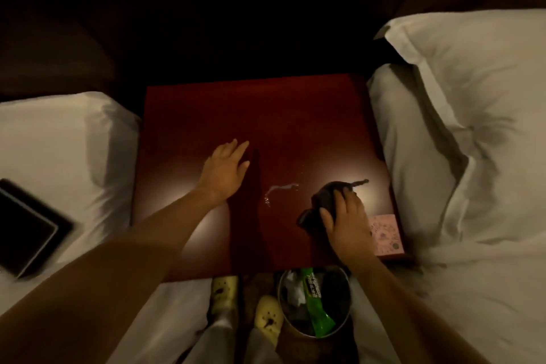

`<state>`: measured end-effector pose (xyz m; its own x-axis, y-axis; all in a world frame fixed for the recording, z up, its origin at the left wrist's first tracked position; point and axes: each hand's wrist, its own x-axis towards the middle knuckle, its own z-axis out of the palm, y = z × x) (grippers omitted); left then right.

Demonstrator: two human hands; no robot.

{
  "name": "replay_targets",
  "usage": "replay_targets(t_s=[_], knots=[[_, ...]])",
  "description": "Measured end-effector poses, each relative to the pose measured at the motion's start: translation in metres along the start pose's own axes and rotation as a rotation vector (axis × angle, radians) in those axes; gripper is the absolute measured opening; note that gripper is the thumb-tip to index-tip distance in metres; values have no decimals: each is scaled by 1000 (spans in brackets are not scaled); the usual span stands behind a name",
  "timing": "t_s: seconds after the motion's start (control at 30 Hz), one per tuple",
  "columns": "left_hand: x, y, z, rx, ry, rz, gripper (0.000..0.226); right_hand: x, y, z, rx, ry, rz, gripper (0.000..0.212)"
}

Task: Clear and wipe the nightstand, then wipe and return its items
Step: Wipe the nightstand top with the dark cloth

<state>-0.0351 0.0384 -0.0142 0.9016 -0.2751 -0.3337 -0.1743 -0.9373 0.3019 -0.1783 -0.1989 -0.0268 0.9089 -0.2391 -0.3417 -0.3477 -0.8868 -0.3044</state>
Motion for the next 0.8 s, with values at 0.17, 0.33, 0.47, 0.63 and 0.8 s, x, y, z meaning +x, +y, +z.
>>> replay_targets(t_s=[0.17, 0.33, 0.47, 0.63, 0.8], knots=[[46, -14, 6, 138, 74, 111, 54, -1, 3, 27, -45, 49, -53, 73], [80, -37, 19, 263, 71, 145, 57, 9, -4, 40, -100, 178, 13, 67], [87, -56, 28, 320, 121, 187, 61, 22, -7, 43, -111, 257, 45, 66], [90, -58, 28, 308, 175, 206, 63, 45, -14, 37, -117, 288, 74, 67], [89, -56, 28, 294, 197, 219, 63, 82, -29, 29, -120, 330, 121, 67]])
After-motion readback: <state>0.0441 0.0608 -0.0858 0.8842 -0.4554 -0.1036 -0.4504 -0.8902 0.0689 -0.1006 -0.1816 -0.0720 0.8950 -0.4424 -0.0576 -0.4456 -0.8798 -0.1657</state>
